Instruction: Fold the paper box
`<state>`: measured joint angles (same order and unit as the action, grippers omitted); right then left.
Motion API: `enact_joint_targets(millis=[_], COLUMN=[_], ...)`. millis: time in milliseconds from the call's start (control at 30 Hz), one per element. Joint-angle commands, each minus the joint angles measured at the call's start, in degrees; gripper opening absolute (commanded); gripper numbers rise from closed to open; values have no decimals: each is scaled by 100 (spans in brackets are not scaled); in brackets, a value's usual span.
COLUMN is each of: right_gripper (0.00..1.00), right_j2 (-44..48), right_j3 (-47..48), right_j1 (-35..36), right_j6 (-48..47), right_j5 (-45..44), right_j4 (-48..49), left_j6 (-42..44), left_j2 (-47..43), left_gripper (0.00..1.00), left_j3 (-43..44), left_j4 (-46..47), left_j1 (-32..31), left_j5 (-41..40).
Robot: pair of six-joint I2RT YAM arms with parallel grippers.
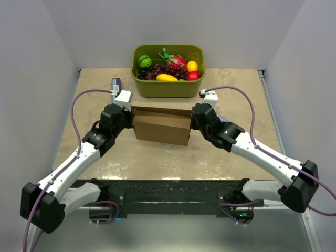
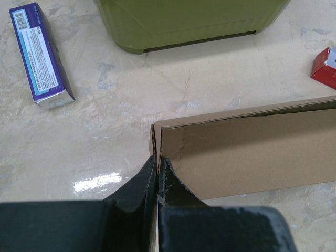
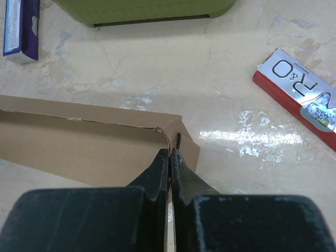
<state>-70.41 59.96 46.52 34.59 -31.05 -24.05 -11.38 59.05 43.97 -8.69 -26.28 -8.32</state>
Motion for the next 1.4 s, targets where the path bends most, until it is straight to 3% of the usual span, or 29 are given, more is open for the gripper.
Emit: enact_joint_targets(millis=[0,300,1000,1367], right_gripper=[0,0,0,0], right_j2=[-350,-464,-1176,-1361], right_j3=[-292,-2,138,244], right_j1=[50,190,744,753], right_j6=[-14,109,795,673], right_j5=[-68,-279,-446,-596], right_j4=[-1961,-2788,-3703,-4257], left_j6=[65,74,83,101], left_j2=[98,72,72,72], left_gripper=[0,0,0,0], left_j3=[-107,-99,-72,-64], left_j4=[-625,-643,-678,-757], left_j1=[-70,-70,-61,-70], left_j5=[190,146,164,32])
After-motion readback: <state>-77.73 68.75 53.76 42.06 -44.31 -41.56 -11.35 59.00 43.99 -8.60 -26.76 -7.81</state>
